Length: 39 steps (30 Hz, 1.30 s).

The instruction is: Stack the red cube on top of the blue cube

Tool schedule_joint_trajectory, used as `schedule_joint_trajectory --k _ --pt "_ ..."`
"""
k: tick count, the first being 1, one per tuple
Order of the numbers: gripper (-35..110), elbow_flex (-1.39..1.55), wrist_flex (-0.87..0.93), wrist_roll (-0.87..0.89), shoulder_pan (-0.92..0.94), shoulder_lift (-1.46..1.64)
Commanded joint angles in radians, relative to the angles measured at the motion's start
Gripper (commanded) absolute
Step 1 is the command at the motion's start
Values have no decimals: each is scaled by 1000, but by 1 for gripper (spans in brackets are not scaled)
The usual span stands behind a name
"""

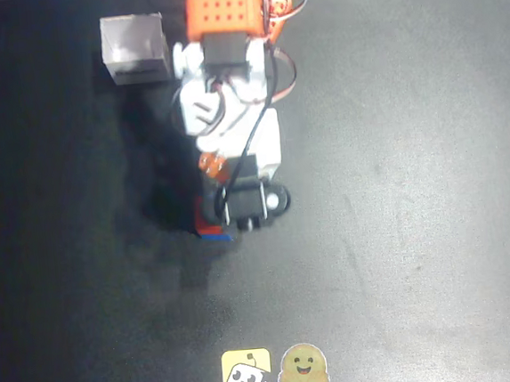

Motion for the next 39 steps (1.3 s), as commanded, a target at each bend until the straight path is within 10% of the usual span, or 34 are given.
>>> schedule_joint_trajectory --k 1,16,39 --pt "0 143 -106 6 -9 152" --pt "0 704 -210 34 0 827" --pt "0 775 377 20 37 1115"
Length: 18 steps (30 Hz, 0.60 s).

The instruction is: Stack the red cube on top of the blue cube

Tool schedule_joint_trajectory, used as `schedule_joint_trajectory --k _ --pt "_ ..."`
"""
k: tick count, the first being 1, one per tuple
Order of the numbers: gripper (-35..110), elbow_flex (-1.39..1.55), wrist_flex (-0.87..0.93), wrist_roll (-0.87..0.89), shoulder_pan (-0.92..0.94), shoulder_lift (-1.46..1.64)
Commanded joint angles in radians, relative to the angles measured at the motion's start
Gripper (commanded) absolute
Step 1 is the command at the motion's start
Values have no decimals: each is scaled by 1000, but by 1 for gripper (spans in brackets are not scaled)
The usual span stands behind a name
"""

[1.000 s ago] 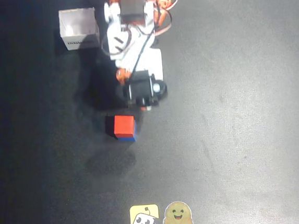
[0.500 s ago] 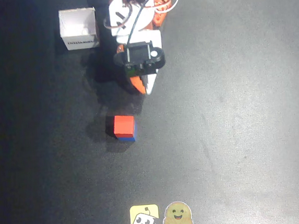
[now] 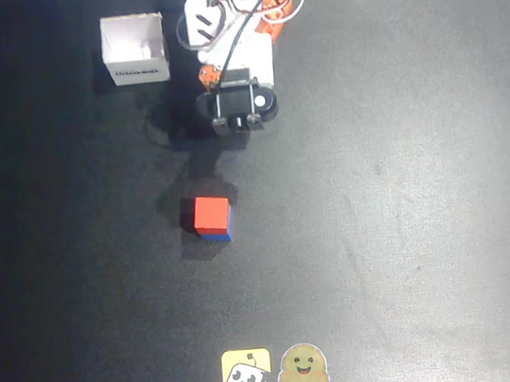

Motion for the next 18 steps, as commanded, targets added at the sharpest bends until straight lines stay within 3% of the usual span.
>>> schedule_joint_trajectory --k 1,18 --pt "0 -3 51 -3 6 8" --pt "0 -2 51 -5 3 8"
